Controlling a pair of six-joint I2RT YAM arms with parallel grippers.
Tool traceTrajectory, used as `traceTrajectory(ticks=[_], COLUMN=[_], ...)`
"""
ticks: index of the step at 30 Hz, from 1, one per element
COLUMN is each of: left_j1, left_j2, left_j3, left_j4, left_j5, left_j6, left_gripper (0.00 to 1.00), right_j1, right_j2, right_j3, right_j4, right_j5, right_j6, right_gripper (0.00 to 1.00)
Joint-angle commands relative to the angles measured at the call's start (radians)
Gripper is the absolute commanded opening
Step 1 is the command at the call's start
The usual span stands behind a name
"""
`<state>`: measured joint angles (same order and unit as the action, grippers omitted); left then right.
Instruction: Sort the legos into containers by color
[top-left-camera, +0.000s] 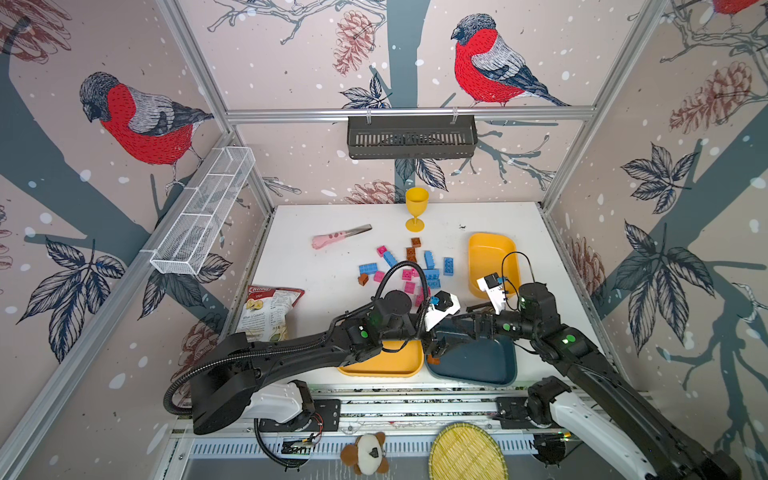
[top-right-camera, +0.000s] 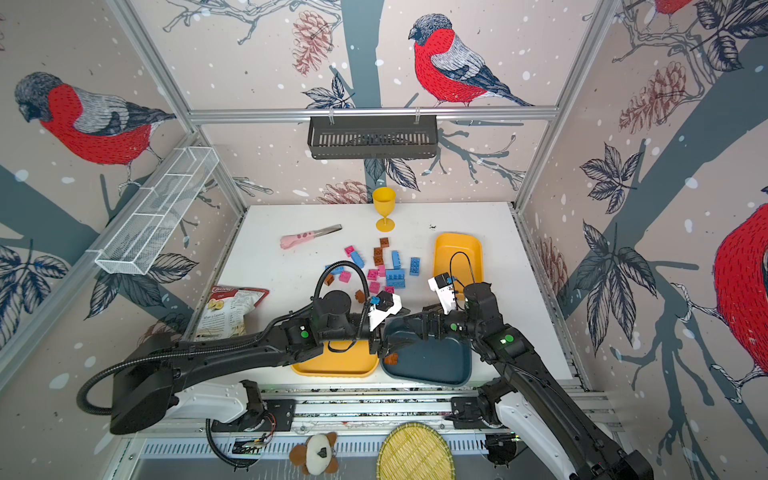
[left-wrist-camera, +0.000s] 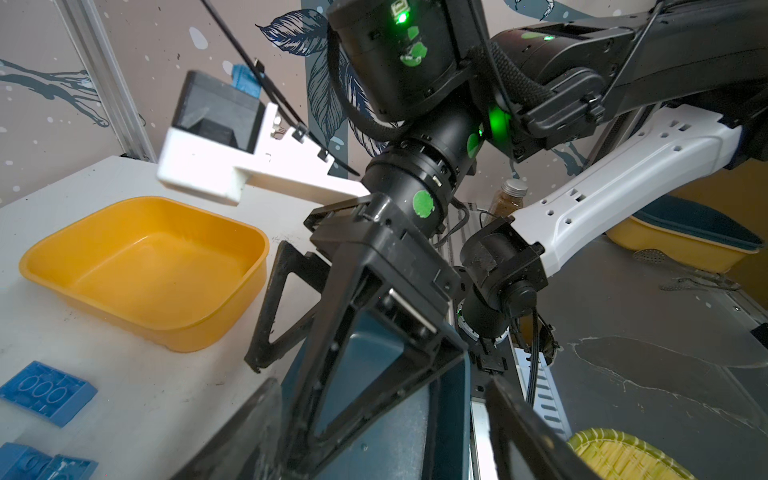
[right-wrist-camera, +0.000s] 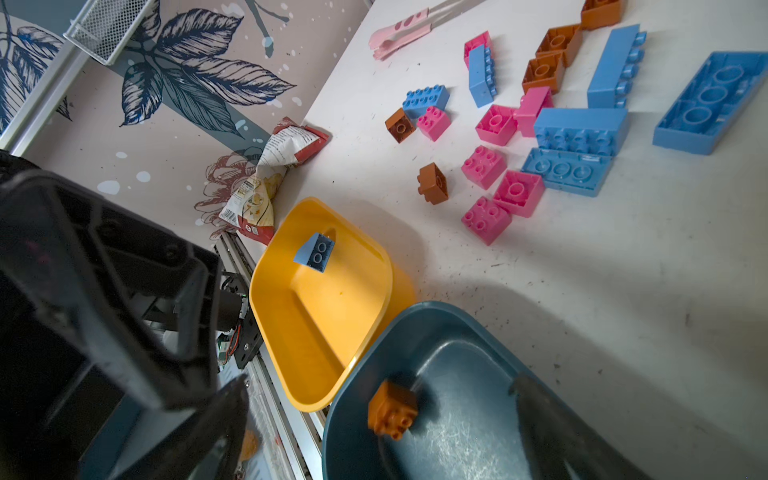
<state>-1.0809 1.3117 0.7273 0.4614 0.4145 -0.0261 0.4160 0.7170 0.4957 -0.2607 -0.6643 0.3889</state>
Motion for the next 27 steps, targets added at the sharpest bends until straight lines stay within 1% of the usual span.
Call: traceTrajectory(ticks=[1, 4, 7, 10, 12, 13, 15, 16, 19, 22, 25, 27], left_j1=[0.001, 0.002, 0.028, 0.086, 0.117, 0.129, 0.140, 0.147, 0.204, 0.267, 0.364, 0.432], left_j2=[0.001, 0.000, -0.028, -0.062, -0.077, -0.081, -0.099, -0.111, -0.137, -0.136, -0.145, -0.142], left_j3=[0.002, 0.009, 0.009, 0.026, 0.064, 0.083, 0.115, 0.119, 0.122, 0.139, 0.123, 0.101], left_j4=[0.049, 0.034, -0.037, -0.140, -0.248, -0.296, -0.414, -0.441, -0.516, -0.622, -0.669, -0.679], left_j5=[0.012, 0.019, -0.011, -0.002, -0.028, -0.055, -0.154, -0.179, -0.271, -0.408, -0.465, -0.472], left_j6=[0.000, -0.003, 0.001, 0.009, 0.008, 0.005, 0.014, 0.026, 0.023, -0.001, -0.071, -0.112], left_gripper=[0.77, 0.77, 0.77, 0.78, 0.78, 0.78, 0.78, 0.79, 0.79, 0.78, 0.77, 0.76], right_j1=[-0.015, -0.046, -0.106, -0.168, -0.201, -0.209, -0.221, -0.222, -0.224, -0.224, -0.224, -0.219], right_j2=[-0.002, -0.013, -0.031, -0.027, -0.019, -0.015, -0.006, 0.002, 0.040, 0.084, 0.128, 0.153], right_j3=[0.006, 0.023, 0.028, 0.024, 0.035, 0.039, 0.050, 0.056, 0.086, 0.119, 0.152, 0.166], right_j4=[0.003, -0.012, -0.013, 0.001, 0.008, 0.017, 0.041, 0.047, 0.061, 0.073, 0.087, 0.096], right_j5=[-0.027, -0.045, -0.057, -0.092, -0.104, -0.111, -0.118, -0.121, -0.121, -0.121, -0.133, -0.142], right_j6=[-0.012, -0.023, -0.025, -0.032, -0.041, -0.041, -0.040, -0.043, -0.064, -0.081, -0.091, -0.095], right_gripper=[0.99, 0.99, 0.99, 0.99, 1.00, 0.99, 0.99, 1.00, 0.99, 0.99, 1.00, 0.99])
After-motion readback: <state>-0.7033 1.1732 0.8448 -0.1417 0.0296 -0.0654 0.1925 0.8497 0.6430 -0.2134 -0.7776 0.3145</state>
